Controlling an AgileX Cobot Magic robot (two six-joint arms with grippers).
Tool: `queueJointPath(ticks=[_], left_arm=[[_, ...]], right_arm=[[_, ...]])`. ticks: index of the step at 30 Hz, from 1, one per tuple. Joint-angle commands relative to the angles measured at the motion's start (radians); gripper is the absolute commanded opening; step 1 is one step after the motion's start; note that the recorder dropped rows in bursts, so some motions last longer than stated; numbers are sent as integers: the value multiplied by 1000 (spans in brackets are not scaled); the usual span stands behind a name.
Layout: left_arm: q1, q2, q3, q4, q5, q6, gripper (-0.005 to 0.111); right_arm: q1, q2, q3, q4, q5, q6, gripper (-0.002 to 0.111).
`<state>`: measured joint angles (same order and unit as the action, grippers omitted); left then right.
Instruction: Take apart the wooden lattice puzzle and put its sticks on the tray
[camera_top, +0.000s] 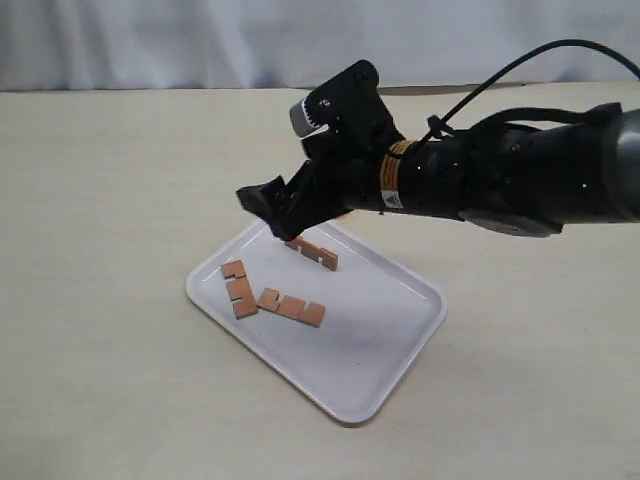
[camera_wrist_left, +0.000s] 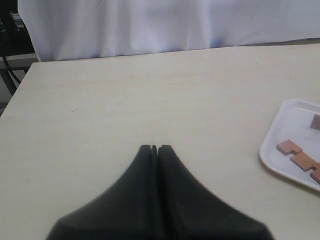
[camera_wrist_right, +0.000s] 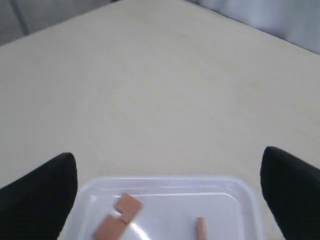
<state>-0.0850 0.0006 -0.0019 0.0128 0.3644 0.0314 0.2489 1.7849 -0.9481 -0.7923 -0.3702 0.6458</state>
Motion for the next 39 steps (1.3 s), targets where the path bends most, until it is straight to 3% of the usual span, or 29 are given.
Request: queueJointPath(ticks=[1,12,31,39], left_arm=[[-9,-1,2,2,-12,-2,0],[-9,-1,2,2,-12,-2,0],[-9,-1,2,2,-12,-2,0],[-9,-1,2,2,-12,-2,0]], right_arm=[[-56,67,-45,380,96,-307,92],[-122,347,-175,466,89,-339,93],[-124,281,-231,461,258,-352,93],[-141,364,-231,479,194,-355,93]])
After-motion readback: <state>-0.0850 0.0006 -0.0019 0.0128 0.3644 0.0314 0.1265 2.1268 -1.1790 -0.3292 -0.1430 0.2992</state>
